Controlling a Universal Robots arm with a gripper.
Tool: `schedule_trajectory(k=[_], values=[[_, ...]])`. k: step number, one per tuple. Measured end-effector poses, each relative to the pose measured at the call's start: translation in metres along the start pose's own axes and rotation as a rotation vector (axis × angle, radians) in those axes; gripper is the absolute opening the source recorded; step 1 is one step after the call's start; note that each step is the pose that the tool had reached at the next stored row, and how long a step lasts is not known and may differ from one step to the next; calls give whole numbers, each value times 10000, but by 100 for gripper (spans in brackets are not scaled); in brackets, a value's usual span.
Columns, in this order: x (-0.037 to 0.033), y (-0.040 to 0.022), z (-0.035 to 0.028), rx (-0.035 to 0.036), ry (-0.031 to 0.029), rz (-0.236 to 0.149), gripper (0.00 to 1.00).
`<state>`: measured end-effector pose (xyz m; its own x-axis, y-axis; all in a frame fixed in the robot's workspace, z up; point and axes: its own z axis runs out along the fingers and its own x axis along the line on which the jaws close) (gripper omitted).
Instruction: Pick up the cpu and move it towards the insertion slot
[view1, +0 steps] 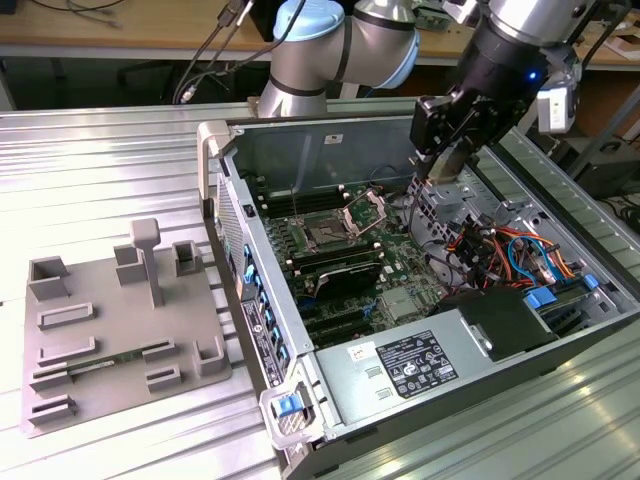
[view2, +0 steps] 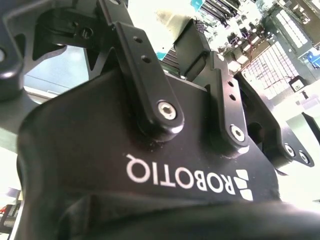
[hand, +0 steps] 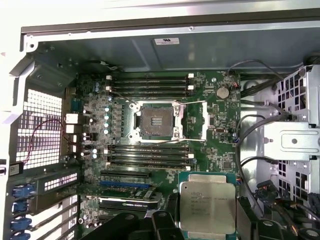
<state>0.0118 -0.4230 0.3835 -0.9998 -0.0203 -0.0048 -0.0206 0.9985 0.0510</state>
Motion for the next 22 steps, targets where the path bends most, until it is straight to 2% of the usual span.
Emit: schedule_trajectory(k=[22], values=[[-39,-5,89,0,0,0,54]])
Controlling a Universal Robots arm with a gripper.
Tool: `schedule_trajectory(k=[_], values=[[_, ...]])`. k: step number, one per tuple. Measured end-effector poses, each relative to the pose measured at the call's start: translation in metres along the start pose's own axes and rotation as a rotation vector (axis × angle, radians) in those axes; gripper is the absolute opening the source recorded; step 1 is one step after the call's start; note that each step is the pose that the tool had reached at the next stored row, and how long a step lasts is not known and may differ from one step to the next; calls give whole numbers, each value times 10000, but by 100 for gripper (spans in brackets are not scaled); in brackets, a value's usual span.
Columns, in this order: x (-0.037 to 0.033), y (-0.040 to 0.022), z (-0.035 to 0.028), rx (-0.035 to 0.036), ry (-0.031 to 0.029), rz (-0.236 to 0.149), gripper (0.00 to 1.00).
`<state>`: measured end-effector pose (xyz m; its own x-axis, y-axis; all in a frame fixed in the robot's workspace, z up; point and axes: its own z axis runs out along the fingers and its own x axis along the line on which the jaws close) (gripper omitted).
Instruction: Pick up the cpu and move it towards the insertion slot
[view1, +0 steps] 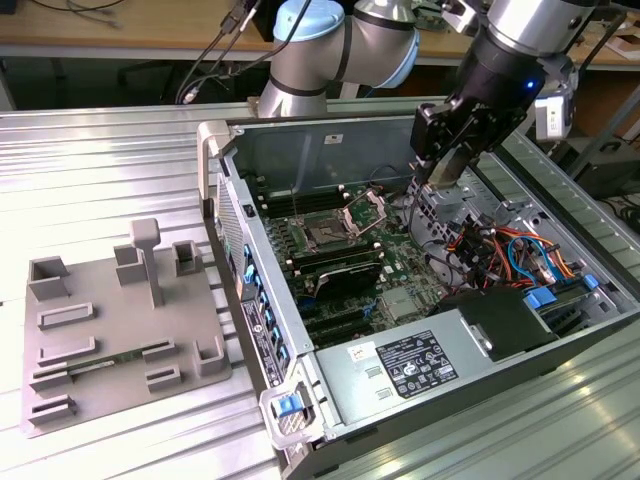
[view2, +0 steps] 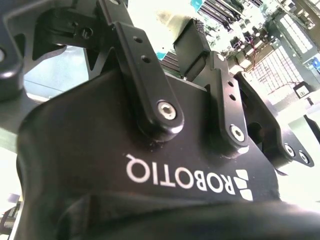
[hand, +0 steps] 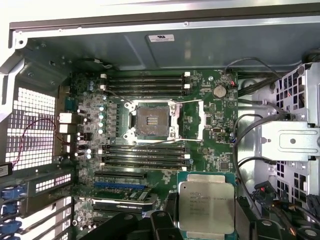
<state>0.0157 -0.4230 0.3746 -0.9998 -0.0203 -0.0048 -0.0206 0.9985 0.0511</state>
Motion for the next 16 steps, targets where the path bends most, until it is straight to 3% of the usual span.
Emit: schedule_trajectory(k=[16], values=[[-13,-2,43,0,0,0,54]])
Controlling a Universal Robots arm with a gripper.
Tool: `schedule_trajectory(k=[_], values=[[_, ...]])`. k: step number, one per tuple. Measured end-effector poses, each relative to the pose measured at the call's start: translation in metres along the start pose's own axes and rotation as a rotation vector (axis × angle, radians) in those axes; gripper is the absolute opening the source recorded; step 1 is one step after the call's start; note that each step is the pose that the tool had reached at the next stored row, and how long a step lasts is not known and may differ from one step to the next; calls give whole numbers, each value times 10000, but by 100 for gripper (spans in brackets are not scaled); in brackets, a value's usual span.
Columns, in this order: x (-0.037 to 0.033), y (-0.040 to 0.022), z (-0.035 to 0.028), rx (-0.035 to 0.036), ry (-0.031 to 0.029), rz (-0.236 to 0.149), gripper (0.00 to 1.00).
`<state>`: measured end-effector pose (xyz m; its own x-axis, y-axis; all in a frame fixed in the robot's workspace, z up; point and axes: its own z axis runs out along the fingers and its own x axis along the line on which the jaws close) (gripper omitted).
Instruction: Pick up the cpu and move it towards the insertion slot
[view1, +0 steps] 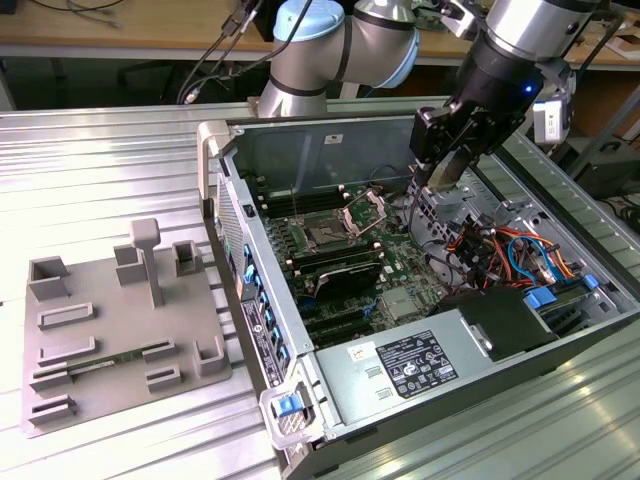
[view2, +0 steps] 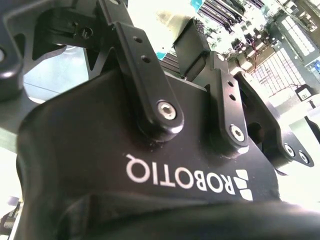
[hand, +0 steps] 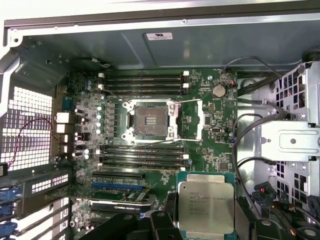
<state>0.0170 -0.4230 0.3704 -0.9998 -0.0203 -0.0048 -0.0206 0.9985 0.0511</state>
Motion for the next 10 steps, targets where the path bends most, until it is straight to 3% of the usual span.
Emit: schedule_trajectory(k=[10], values=[[-6,-1,21,0,0,0,54]])
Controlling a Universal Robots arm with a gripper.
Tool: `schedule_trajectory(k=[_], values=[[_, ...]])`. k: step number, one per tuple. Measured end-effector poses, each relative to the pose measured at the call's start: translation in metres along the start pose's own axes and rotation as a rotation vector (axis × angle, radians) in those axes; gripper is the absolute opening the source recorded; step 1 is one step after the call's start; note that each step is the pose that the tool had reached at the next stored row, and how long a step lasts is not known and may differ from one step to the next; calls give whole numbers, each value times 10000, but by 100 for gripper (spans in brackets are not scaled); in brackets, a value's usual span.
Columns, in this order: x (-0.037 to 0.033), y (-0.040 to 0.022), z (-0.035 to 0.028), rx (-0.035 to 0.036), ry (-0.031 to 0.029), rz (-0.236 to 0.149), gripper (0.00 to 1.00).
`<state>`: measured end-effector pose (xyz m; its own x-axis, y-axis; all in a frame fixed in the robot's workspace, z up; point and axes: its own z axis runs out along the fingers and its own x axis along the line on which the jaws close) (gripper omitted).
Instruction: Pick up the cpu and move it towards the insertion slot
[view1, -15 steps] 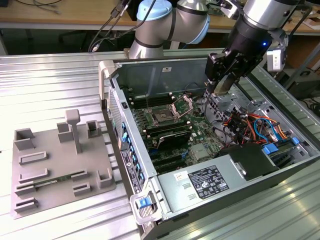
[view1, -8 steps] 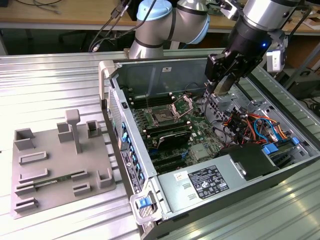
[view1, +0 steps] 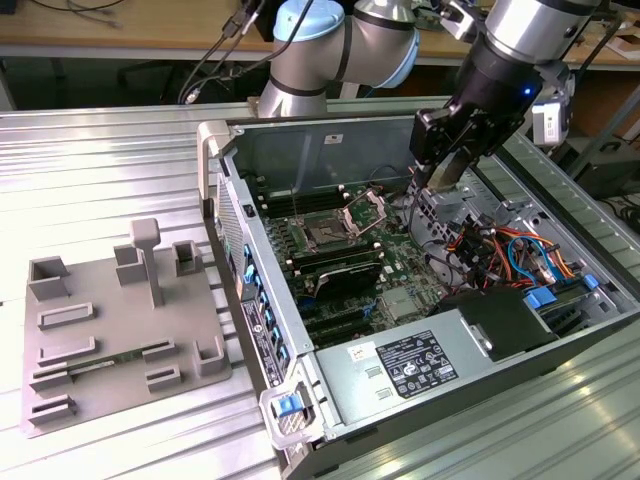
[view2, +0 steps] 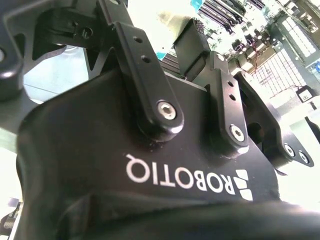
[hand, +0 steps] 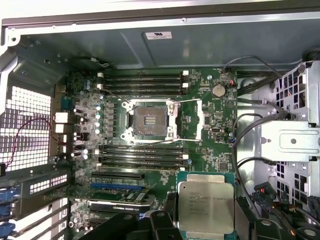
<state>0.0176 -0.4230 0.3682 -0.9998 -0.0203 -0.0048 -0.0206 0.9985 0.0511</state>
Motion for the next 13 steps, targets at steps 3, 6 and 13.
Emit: schedule_trajectory(k=[3,6,13], values=[[-4,-1,12,0,0,0,54],[-14,-2,45,0,0,0,54],[-19,-4,66,0,0,0,54]])
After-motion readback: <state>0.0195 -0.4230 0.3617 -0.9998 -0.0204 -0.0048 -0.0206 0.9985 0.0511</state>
